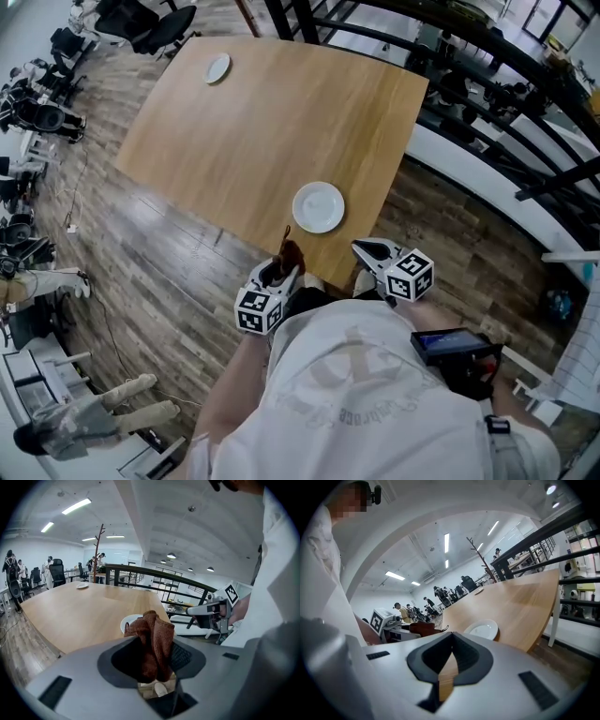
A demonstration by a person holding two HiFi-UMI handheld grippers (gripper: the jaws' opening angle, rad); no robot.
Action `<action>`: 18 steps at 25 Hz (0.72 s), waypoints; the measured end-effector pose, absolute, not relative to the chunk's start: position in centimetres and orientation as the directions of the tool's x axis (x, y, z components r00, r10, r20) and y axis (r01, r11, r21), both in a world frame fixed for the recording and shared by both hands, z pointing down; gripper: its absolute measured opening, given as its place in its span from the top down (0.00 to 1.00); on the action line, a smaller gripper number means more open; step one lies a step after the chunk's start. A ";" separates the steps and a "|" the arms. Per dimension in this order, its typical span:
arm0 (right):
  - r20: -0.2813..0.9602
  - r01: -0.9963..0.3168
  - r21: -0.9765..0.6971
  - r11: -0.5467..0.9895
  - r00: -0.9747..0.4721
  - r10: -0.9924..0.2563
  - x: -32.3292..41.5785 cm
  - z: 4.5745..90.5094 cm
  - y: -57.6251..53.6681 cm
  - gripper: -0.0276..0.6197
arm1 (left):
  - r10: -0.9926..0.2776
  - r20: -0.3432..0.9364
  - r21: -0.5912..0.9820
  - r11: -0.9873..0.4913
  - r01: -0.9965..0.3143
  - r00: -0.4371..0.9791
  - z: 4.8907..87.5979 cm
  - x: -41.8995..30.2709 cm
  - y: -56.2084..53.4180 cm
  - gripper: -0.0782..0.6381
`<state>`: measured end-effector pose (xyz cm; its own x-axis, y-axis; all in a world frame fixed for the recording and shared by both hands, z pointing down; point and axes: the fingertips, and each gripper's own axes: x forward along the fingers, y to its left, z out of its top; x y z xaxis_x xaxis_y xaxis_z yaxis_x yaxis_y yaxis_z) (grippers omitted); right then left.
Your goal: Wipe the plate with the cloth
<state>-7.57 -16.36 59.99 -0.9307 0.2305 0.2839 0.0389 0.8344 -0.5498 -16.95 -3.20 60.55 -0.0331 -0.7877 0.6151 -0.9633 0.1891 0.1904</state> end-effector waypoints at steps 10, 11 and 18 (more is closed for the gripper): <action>0.319 -0.122 -0.548 0.828 -0.945 0.071 -9.5 60.2 -17.0 0.94 | -0.762 0.629 0.180 -0.052 -0.982 0.156 61.6 -19.7 -7.2 0.66; 0.322 -0.139 -0.548 0.825 -0.945 0.055 -9.9 60.2 -17.0 0.94 | -0.753 0.634 0.168 -0.084 -0.982 0.173 61.7 -20.1 -7.5 0.66; 0.353 -0.266 -0.542 0.797 -0.933 -0.072 -10.7 60.9 -17.0 0.94 | -0.689 0.667 0.079 -0.311 -0.947 0.282 62.7 -21.9 -9.9 0.65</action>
<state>-10.67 -17.03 60.88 -0.9329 -0.0716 0.3530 -0.2662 0.7974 -0.5416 -21.93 -9.92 62.68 0.2822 -0.6891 0.6674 -0.9471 -0.3109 0.0794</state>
